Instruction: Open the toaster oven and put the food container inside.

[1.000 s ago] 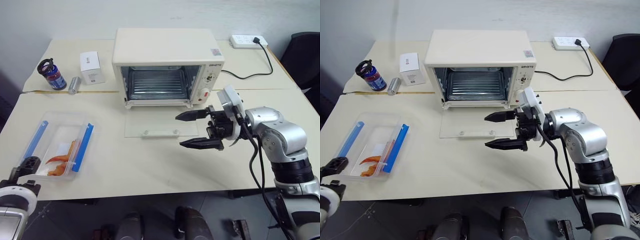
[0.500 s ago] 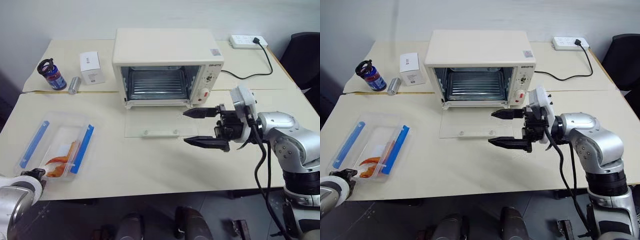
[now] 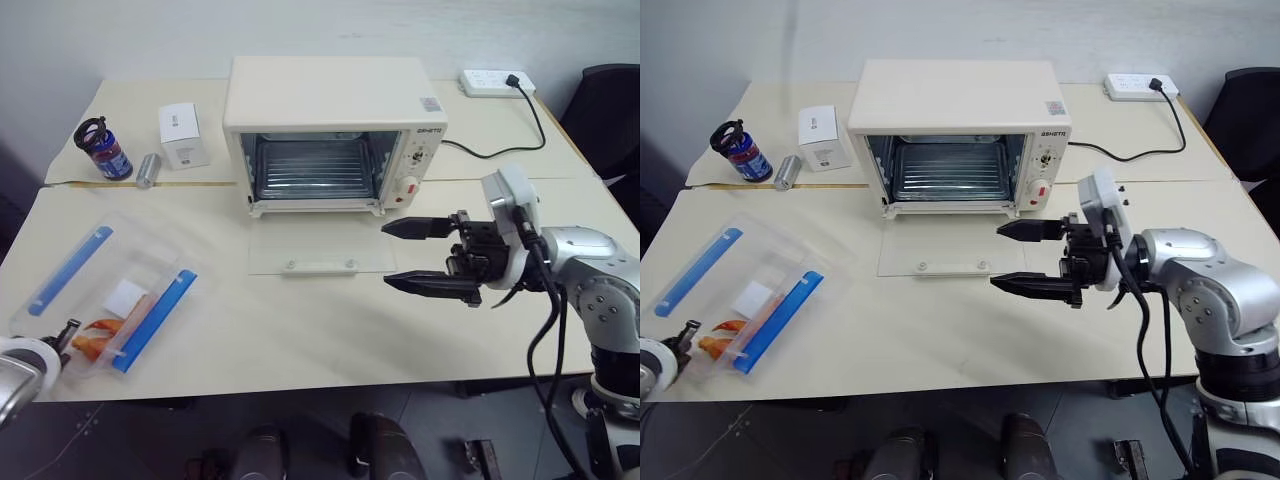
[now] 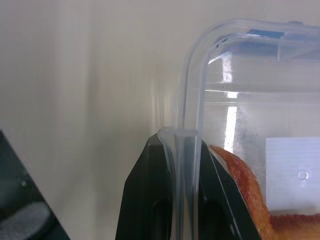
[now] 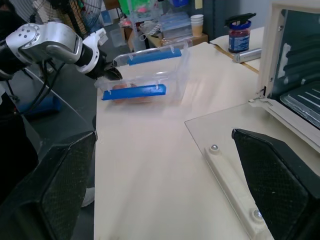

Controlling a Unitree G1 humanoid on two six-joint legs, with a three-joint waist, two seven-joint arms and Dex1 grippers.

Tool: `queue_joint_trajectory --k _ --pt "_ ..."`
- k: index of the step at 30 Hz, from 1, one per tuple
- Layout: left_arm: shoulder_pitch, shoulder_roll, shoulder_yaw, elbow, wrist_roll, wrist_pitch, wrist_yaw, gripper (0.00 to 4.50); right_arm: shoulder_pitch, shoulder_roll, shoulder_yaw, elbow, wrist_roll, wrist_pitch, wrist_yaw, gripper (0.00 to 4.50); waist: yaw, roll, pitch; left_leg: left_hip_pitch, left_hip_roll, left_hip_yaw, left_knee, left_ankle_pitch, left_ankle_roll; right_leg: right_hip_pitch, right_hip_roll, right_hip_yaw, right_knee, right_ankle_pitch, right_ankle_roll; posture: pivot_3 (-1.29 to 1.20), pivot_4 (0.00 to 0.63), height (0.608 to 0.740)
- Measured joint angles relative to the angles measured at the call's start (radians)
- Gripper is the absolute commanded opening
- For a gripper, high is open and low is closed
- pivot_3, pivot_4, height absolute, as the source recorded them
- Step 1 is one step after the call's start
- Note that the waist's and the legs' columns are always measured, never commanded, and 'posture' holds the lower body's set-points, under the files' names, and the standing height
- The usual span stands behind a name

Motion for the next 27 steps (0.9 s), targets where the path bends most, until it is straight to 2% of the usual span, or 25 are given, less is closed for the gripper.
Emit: queue_joint_trajectory --k 4,6,8,11,13,15,17,19,25,27 --pt "-0.192 0.185 -0.039 0.072 0.003 0.192 -0.241 0.02 0.038 -0.005 -0.030 -0.025 0.018 0.003 -0.030 4.50 0.013 0.000 0.000 -0.004 -0.001 0.002 0.000 0.000 -0.001 -0.002 0.000 -0.002 -0.001 0.000 0.000 0.00 0.150 0.740" --pt "-0.345 0.255 -0.124 0.114 0.003 0.266 -0.348 0.02 0.068 -0.008 -0.049 -0.040 0.023 0.002 -0.053 4.50 0.019 0.001 0.001 -0.007 -0.001 0.003 -0.001 0.000 0.000 -0.004 0.001 -0.002 -0.001 0.000 0.001 0.00 0.150 0.740" --pt "-0.472 0.285 -0.222 0.145 0.003 0.329 -0.431 0.02 0.097 -0.008 -0.057 -0.059 0.027 0.002 -0.073 4.50 0.020 0.002 0.001 -0.009 -0.001 0.006 -0.004 0.000 -0.001 -0.007 0.001 -0.002 0.000 0.001 0.001 0.00 0.150 0.740" --pt "-0.638 0.272 -0.400 0.185 0.003 0.395 -0.472 0.02 0.127 -0.008 -0.072 -0.078 0.034 0.002 -0.103 4.50 0.018 0.002 0.001 -0.012 -0.001 0.009 -0.009 0.001 -0.003 -0.014 0.002 -0.001 0.001 0.001 0.002 0.00 0.150 0.740" --pt "-0.788 0.226 -0.562 0.228 0.006 0.441 -0.469 0.02 0.158 -0.010 -0.098 -0.100 0.051 0.002 -0.125 4.50 0.022 0.002 0.001 -0.012 -0.001 0.009 -0.011 0.002 -0.005 -0.016 0.003 -0.001 0.001 0.001 0.002 0.00 0.150 0.740" --pt "-0.868 0.185 -0.646 0.254 0.011 0.465 -0.464 0.02 0.164 -0.011 -0.108 -0.109 0.061 0.003 -0.140 4.50 0.021 0.001 0.002 -0.013 0.000 0.009 -0.011 0.002 -0.005 -0.016 0.004 -0.001 0.000 0.001 0.002 0.00 0.150 0.740" --pt "-0.981 0.115 -0.736 0.307 0.043 0.498 -0.450 0.02 0.190 -0.013 -0.129 -0.125 0.071 0.003 -0.156 4.50 0.022 0.001 0.002 -0.013 -0.001 0.009 -0.009 0.002 -0.005 -0.015 0.004 -0.001 0.000 0.001 0.003 0.00 0.150 0.740" --pt "-1.116 0.002 -0.811 0.394 0.115 0.524 -0.435 0.02 0.219 -0.014 -0.147 -0.136 0.074 0.003 -0.176 4.50 0.029 -0.001 0.003 -0.013 -0.001 0.009 -0.008 0.004 -0.004 -0.013 0.004 0.000 -0.001 0.003 0.005 0.00 0.150 0.740" --pt "-1.302 -0.185 -0.870 0.577 0.322 0.597 -0.442 0.02 0.287 -0.014 -0.180 -0.175 0.094 -0.001 -0.219 4.50 0.024 -0.002 0.003 -0.013 -0.001 0.010 -0.007 0.007 -0.004 -0.012 0.004 0.001 -0.002 0.004 0.008 0.00 0.150 0.740" --pt "-1.337 -0.233 -0.864 0.619 0.390 0.605 -0.454 0.72 0.296 -0.014 -0.188 -0.177 0.094 -0.006 -0.230 4.50 0.021 -0.002 0.003 -0.012 -0.001 0.010 -0.007 0.008 -0.005 -0.012 0.004 0.002 -0.001 0.004 0.008 0.00 0.150 0.740"
